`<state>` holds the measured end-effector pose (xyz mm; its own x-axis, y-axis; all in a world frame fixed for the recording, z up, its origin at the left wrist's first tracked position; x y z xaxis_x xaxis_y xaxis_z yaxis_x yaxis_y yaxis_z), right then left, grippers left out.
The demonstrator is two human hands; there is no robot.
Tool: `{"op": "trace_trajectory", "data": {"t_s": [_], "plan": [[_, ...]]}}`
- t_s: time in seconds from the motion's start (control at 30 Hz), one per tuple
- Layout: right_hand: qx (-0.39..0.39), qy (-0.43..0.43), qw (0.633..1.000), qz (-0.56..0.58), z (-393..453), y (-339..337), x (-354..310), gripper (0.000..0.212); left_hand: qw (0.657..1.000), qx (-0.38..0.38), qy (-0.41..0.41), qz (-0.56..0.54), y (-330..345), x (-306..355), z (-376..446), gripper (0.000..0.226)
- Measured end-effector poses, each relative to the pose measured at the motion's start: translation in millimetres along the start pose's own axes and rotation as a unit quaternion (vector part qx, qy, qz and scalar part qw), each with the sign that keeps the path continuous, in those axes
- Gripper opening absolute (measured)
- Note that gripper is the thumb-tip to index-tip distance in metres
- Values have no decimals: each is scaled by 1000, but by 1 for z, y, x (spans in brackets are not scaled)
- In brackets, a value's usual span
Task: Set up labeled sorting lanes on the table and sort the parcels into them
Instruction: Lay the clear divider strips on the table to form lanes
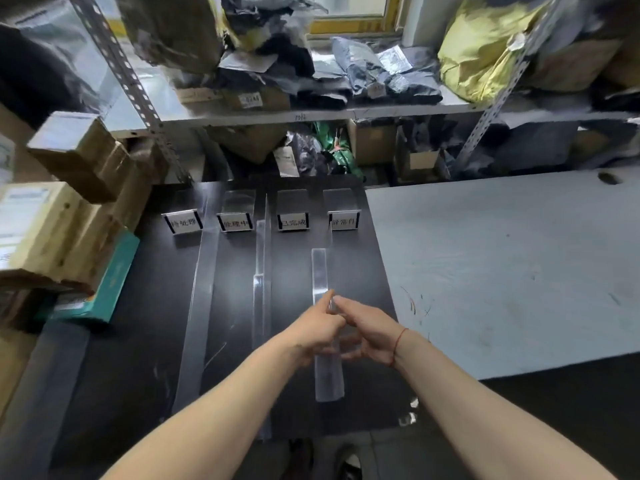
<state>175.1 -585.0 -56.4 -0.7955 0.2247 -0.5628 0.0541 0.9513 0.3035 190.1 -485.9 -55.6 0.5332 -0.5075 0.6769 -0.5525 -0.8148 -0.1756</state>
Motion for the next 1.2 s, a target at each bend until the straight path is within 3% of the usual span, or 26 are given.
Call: {"op": "trace_trajectory", "data": {"t_s": [0.2,0.8,1.03,1.2], "plan": [[13,8,1000,-1,34,-7,-5,25,1000,-3,-24,-13,-7,-7,33,84],[22,6,1000,-21,81,-9,-62,27,1000,-3,-8,-30,-42,35,81,83],[59,7,998,18,83,-12,-62,37,998,-20,7,-61,-41,30,71,83],[36,4,999,14,71,-1,-56,62,998,-42,8,-48,-20,6,41,84]]}}
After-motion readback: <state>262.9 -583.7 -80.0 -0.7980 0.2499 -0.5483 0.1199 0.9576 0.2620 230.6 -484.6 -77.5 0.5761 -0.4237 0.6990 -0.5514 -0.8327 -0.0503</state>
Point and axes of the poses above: each hand's wrist, its own z-axis towards the middle knuckle, its own y-axis out of the palm, x = y × z, the point moved 8 cm from there along z, towards the middle knuckle, and after that the axes turned 12 degrees about z, right-handed, at the moved point
